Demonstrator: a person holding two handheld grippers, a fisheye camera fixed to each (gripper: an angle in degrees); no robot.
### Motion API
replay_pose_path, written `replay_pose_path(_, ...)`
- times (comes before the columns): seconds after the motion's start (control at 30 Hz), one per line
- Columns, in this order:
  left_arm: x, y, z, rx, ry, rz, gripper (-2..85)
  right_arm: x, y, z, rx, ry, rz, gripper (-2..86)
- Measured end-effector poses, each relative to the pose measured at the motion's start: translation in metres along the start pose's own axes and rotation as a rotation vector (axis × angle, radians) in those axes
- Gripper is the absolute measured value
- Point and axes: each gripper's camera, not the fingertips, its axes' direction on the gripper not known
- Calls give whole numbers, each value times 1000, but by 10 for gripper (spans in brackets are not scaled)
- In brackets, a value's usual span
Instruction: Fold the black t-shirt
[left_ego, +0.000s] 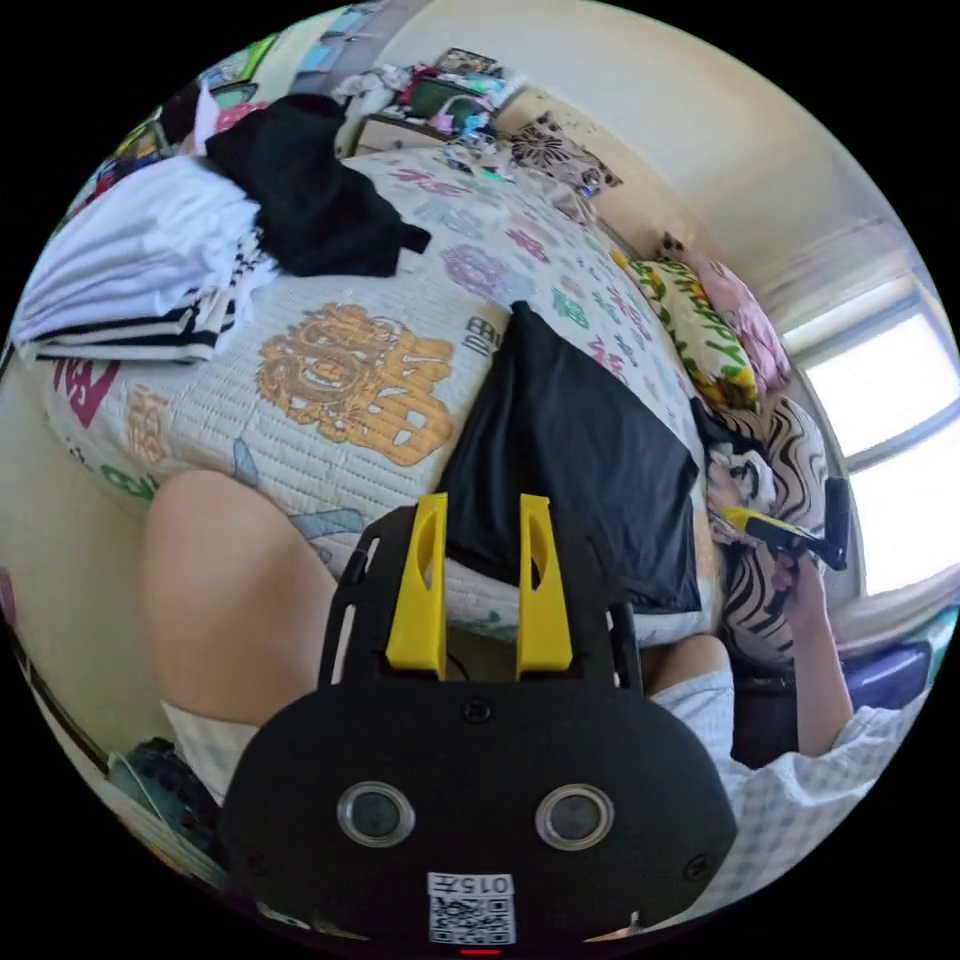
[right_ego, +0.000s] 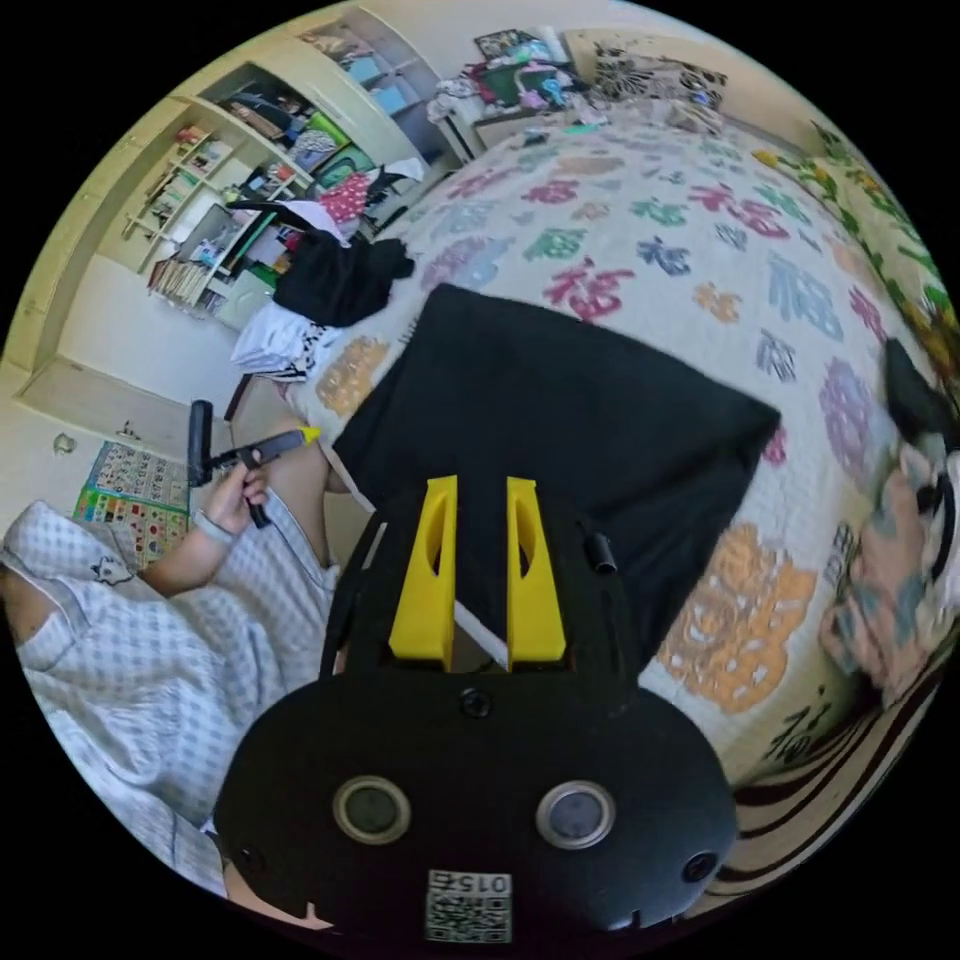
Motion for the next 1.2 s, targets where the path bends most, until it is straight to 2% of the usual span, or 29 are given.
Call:
replay_pose_path(0.23, -13, 6, 32, -106, -68, -127, 110, -79, -151, 33, -48, -5, -258, 83)
replay_pose_path(0.33, -16, 10, 43, -129, -52, -152, 83, -109, -212, 63, -109, 19, -324, 92)
replay_pose_path(0.4, -16, 14, 48, -139, -3, -143, 20, -121, -247, 84, -155, 49, -334, 105)
replay_pose_path(0.6, -18, 30, 57, -106, 150, -160, -3, -136, -340, 158, -345, 203, -291, 119)
replay_pose_path(0.77, -18, 40, 62, -64, 219, -183, -5, -134, -371, 209, -622, 349, -302, 37)
replay_pose_path(0.83, -14, 44, 62, -44, 234, -167, -4, -135, -373, 207, -632, 386, -347, 20)
replay_pose_path(0.93, 2, 53, 60, -10, 257, -99, -4, -131, -374, 186, -590, 342, -369, 10)
replay_pose_path(1.13, 69, 77, 57, 60, 275, 151, -4, -88, -351, 81, -379, 115, -359, 4)
replay_pose_path(1.2, 112, 88, 60, 86, 314, 294, -4, -66, -335, 42, -307, 38, -353, 4)
